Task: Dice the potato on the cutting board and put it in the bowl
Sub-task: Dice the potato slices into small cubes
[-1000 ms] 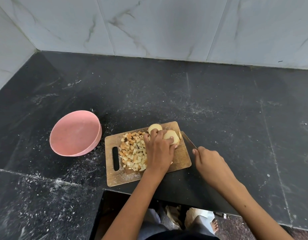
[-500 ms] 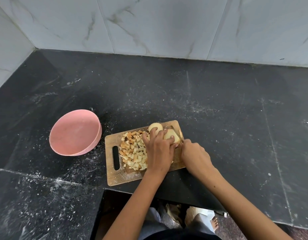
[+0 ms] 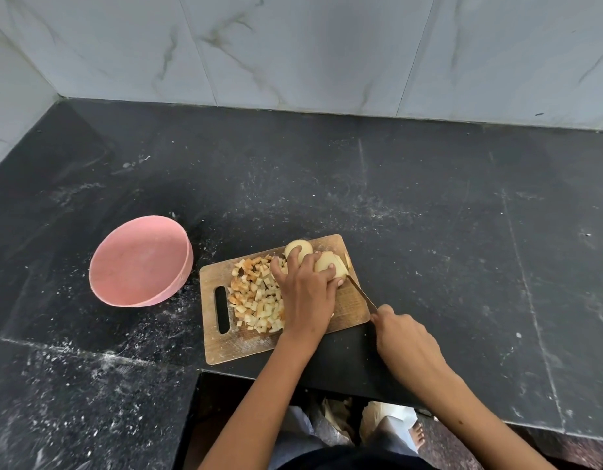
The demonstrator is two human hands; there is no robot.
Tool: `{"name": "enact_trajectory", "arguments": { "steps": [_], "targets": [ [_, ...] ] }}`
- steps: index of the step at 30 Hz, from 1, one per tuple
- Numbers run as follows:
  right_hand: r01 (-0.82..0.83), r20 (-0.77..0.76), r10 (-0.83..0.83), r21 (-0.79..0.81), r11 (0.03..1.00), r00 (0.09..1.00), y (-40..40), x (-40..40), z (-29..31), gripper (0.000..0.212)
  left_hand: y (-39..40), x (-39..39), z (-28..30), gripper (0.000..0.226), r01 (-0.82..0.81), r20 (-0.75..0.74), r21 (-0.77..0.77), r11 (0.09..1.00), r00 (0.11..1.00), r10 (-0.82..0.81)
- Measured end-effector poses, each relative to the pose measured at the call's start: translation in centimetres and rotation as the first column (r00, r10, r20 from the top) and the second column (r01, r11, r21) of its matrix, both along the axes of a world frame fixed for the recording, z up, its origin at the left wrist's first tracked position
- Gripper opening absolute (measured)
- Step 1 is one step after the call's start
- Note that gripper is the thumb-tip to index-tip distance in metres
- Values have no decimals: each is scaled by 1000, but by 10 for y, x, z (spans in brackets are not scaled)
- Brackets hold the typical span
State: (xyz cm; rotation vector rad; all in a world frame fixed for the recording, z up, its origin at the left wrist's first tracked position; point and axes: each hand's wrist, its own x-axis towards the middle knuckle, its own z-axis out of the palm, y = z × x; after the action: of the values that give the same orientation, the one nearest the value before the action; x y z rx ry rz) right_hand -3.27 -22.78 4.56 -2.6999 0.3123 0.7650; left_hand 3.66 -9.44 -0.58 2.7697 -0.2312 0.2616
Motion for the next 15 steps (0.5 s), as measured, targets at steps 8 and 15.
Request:
{"name": "enact_trajectory", "arguments": {
  "steps": [8, 15],
  "targets": [
    [17, 46, -19, 50, 999, 999, -7, 5, 24, 30, 1, -5, 2, 9, 15, 36, 17, 1000, 999, -16],
    [53, 132, -64, 86, 995, 989, 3, 30, 19, 33, 2, -6, 3, 9, -4, 39, -21, 1000, 999, 4]
  ]
}}
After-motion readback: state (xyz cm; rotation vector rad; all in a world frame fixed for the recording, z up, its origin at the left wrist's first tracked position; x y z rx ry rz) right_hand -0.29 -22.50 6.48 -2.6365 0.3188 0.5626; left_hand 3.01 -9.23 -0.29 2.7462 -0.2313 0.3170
